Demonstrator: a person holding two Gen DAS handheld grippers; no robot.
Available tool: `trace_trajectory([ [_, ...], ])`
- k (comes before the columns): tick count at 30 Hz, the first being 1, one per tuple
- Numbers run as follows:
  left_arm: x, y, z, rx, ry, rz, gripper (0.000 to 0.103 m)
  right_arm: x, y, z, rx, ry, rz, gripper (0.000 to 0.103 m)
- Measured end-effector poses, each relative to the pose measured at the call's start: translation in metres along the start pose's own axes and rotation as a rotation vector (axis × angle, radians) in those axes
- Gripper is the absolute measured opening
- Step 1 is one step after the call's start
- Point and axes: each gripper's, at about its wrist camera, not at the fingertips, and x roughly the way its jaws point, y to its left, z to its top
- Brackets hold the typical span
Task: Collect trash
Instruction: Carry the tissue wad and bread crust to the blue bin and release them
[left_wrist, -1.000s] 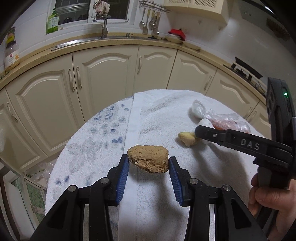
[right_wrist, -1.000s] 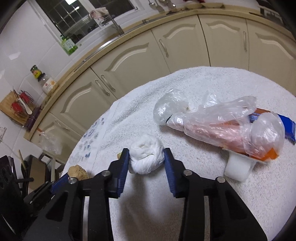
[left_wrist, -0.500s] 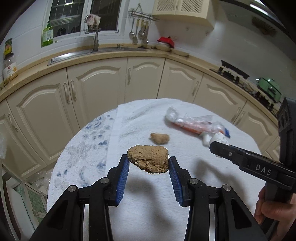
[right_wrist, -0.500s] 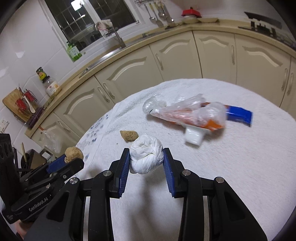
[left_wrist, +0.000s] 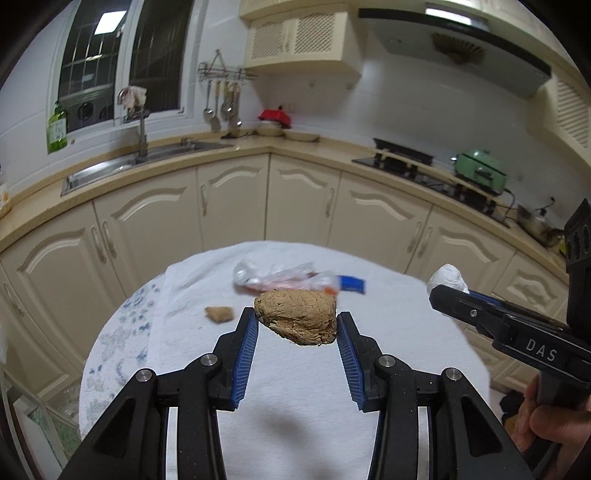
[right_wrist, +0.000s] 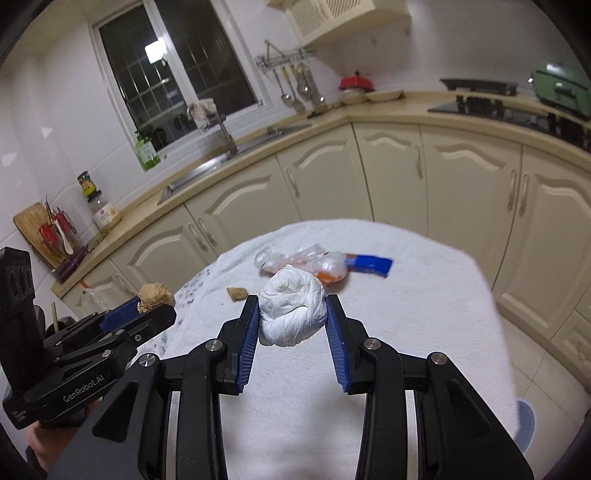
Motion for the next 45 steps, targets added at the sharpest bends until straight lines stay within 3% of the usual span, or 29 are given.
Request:
trace_trajectory([
  [7, -0.026, -0.062, 0.009, 0.061, -0.079, -0.076, 0.039, -0.077, -0.027, 0.004, 0.017, -0.119, -0.061, 0.036],
  [13, -0.032, -0.12, 0.003, 0.107, -0.12, -0.163, 0.039, -0.142, -0.065, -0.003, 0.053, -0.2, -0.163, 0.036],
  [24, -0.009, -0.222, -0.006, 0.219, -0.117, -0.349, 0.039, -0.23, -0.142, -0.026, 0.173, -0.288, -0.356, 0.036],
  [29, 0.022, -0.264, -0.009, 0.276, -0.047, -0.428, 0.039, -0.256, -0.186, -0.049, 0.25, -0.283, -0.45, 0.036],
  [35, 0.078, -0.311, -0.02, 0.357, 0.095, -0.499, 0.039, -0.263, -0.251, -0.088, 0.382, -0.225, -0.526, 0.036],
  [45, 0.173, -0.381, -0.032, 0.441, 0.33, -0.506, 0.039, -0.224, -0.339, -0.15, 0.564, -0.076, -0.524, 0.036],
])
